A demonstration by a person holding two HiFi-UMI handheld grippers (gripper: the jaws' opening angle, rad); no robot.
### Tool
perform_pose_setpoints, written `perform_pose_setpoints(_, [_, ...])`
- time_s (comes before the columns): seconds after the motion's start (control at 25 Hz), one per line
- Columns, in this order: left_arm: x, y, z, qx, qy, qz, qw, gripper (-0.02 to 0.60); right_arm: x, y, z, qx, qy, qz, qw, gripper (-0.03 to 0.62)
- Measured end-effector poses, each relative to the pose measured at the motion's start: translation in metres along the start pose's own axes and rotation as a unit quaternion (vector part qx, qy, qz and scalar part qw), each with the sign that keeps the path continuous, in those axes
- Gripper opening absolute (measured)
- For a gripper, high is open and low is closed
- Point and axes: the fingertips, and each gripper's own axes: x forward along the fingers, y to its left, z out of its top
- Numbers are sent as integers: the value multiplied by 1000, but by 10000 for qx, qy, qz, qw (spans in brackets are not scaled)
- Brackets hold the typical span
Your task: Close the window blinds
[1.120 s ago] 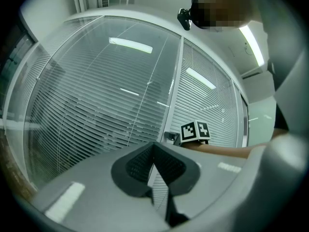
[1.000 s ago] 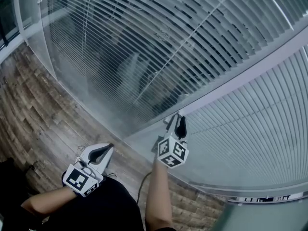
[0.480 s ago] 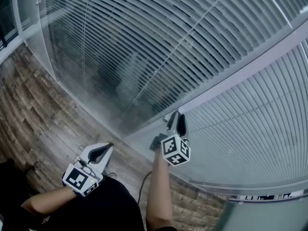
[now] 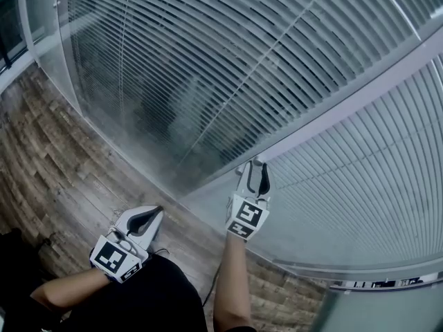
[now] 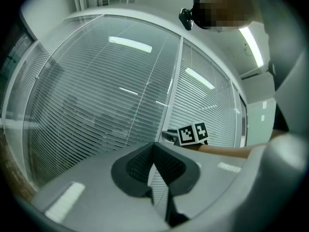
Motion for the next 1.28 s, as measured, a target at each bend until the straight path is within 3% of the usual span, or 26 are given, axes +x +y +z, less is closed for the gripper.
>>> perform_pose_setpoints(0.2, [-2, 0, 1, 2, -13, 18, 10000, 2, 1, 3, 0, -1410, 327, -358, 9888, 156])
perform_pose_setpoints(0.44, [-2, 2, 3, -17, -36, 68, 10000, 2, 6, 0, 1, -1647, 383, -483, 9844, 150])
perform_pose_setpoints(0.84, [-2, 12, 2, -33, -23, 174, 9998, 2, 11, -5, -5, -836, 443, -382, 9948, 135])
perform_pose_setpoints(1.08, [-4, 12, 3, 0, -22, 188, 9998, 2, 7, -13, -4, 329, 196, -393, 9985, 135])
perform_pose_setpoints(1.28, [-3, 13, 4, 2, -29, 192, 9998, 2, 8, -12, -5, 641, 127, -464, 9968, 133])
